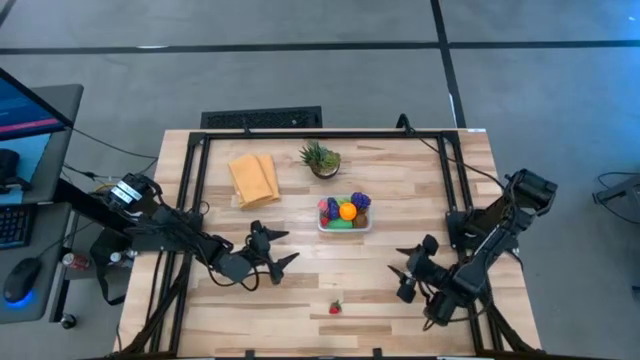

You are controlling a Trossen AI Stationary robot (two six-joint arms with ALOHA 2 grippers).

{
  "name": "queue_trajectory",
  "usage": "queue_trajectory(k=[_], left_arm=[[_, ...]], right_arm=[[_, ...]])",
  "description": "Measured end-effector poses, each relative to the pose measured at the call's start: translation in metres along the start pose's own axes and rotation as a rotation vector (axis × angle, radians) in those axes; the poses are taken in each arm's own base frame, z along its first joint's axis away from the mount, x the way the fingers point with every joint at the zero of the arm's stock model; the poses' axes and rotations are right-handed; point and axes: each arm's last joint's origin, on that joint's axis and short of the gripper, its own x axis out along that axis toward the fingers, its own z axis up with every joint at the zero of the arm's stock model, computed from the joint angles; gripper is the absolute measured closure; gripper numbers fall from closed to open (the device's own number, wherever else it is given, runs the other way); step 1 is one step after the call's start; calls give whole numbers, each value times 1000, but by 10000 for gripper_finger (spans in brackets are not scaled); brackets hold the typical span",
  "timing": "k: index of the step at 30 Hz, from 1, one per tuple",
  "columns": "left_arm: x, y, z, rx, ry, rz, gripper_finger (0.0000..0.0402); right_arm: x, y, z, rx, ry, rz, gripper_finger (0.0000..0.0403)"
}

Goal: Pick and placing Produce into tupperware
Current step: Put the red strawberry into the transparent container

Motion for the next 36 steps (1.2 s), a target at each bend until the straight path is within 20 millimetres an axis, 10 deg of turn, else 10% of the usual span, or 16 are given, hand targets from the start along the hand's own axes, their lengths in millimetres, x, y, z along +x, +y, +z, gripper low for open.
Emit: queue_trajectory(k=[36], left_arm=[[32, 27, 11, 87, 38, 24, 65]], right_arm=[[43, -16, 30, 10, -12, -194, 152]])
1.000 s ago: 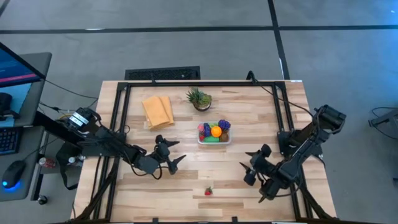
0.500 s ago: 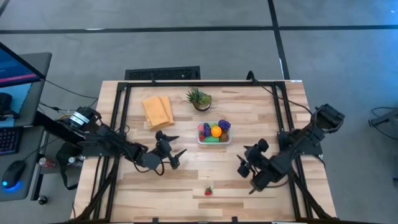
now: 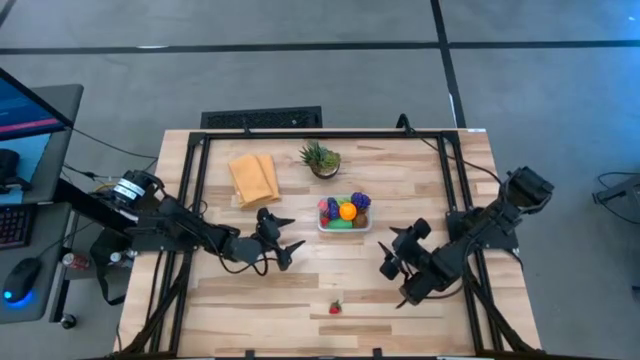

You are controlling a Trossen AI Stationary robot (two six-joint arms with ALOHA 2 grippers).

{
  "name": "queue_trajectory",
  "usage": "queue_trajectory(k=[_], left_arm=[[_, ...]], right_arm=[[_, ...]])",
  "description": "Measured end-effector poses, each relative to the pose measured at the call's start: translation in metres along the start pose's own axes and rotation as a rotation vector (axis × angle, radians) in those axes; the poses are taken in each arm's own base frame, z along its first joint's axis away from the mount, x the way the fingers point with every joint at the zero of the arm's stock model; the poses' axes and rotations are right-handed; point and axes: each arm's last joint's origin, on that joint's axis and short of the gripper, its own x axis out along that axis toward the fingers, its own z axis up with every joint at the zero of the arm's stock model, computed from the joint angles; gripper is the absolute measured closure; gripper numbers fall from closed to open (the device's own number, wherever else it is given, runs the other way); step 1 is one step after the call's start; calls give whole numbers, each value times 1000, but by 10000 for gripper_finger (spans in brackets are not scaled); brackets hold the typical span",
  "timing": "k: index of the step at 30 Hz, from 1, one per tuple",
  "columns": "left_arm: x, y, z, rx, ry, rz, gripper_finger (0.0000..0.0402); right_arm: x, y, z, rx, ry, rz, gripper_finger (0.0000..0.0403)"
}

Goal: Pick and placing Produce into tupperware
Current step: Put the red strawberry into the transparent container

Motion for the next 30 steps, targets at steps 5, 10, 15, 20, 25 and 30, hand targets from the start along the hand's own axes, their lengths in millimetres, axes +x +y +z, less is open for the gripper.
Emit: queue_trajectory(k=[5, 10, 15, 20, 25, 30], left_arm=[[2, 3, 2, 7, -15, 21, 65], [9, 6, 3, -4, 45, -130, 65], [15, 13, 1, -34, 99, -145, 65], [18, 13, -1, -39, 194, -358, 65], [17, -4, -1, 41, 208, -547, 65], [31, -38, -7, 158, 205, -642, 65]], right_arm=[[-4, -1, -3, -30, -16, 3, 152], [-4, -2, -3, -40, -14, -5, 152], [-4, -2, -3, -48, -12, -10, 152], [-4, -3, -3, -52, -9, -12, 152], [-4, -3, -3, -54, -9, -13, 152], [-4, -3, -3, -57, -7, -15, 152]])
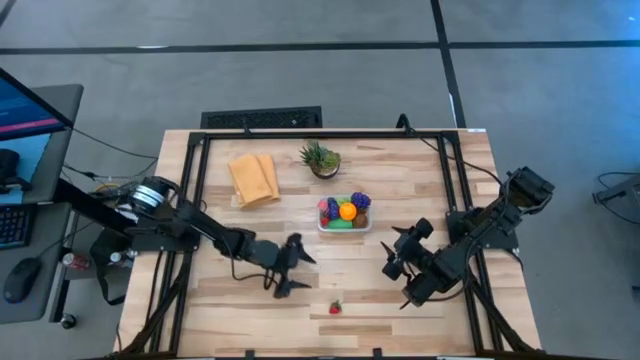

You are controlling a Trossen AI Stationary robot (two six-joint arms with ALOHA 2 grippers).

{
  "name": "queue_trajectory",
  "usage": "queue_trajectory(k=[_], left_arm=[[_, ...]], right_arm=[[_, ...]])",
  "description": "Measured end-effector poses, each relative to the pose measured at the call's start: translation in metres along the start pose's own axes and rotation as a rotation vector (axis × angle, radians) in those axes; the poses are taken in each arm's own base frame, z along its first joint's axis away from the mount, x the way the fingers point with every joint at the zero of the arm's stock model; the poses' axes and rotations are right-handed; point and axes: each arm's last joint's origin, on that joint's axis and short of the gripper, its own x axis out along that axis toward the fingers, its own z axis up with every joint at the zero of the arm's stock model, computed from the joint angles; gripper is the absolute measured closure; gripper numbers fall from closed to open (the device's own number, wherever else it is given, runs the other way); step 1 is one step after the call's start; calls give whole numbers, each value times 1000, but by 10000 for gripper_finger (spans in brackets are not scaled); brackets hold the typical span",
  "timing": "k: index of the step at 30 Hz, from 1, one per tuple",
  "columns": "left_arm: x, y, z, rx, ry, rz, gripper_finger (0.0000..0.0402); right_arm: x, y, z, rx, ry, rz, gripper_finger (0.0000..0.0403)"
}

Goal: Pick and placing Produce into tupperware
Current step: Put the red strawberry into the transparent container

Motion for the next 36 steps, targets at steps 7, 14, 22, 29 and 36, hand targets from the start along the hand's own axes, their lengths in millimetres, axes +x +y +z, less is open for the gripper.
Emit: queue_trajectory(k=[7, 14, 22, 29, 36], left_arm=[[46, -11, 0, 49, 50, -73, 65], [72, -16, 2, 48, 63, -195, 65], [93, -21, -2, 52, 76, -225, 65], [94, -29, 2, 90, 48, -235, 65], [93, -33, 0, 115, 50, -212, 65]], right_arm=[[0, 0, -1, -4, 24, 7, 152], [-3, 1, -3, -14, 32, 22, 152], [-4, 1, -3, -16, 32, 26, 152], [-4, 1, -3, -14, 31, 26, 152], [-4, 1, -3, -13, 31, 27, 152]])
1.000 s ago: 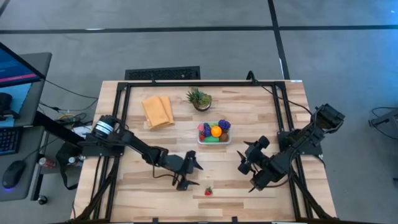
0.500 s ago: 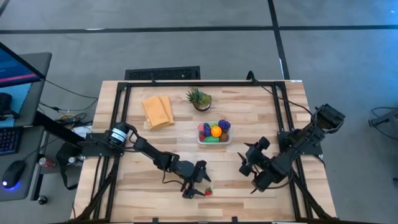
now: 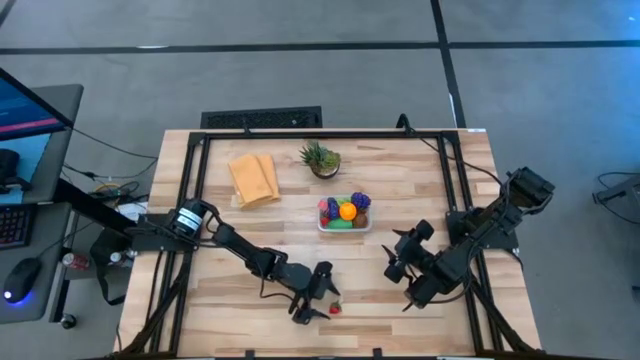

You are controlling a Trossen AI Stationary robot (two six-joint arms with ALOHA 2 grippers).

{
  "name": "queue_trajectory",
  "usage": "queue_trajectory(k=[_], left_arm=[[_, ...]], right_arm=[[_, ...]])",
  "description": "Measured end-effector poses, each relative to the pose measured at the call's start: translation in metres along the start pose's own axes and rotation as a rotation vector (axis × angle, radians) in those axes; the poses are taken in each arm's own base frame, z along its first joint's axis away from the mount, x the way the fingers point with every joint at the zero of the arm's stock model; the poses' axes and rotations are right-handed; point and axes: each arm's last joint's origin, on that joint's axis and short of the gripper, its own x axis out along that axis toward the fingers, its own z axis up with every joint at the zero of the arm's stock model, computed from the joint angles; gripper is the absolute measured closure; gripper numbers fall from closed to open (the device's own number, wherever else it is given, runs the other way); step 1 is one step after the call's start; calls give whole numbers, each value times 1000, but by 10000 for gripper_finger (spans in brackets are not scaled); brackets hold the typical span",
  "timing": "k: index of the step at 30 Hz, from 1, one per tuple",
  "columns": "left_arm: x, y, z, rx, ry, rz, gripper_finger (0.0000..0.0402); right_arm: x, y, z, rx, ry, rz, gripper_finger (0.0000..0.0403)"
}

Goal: Pick and placing Produce into tupperware
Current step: Put the red strawberry into the transparent container

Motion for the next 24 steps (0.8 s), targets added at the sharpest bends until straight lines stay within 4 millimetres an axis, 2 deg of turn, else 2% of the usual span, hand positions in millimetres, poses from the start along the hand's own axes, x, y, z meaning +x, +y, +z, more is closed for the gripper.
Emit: queue_trajectory(k=[24], left_arm=[[0, 0, 0, 13, -7, 39, 65]], right_arm=[[0, 0, 0, 2, -1, 0, 152]])
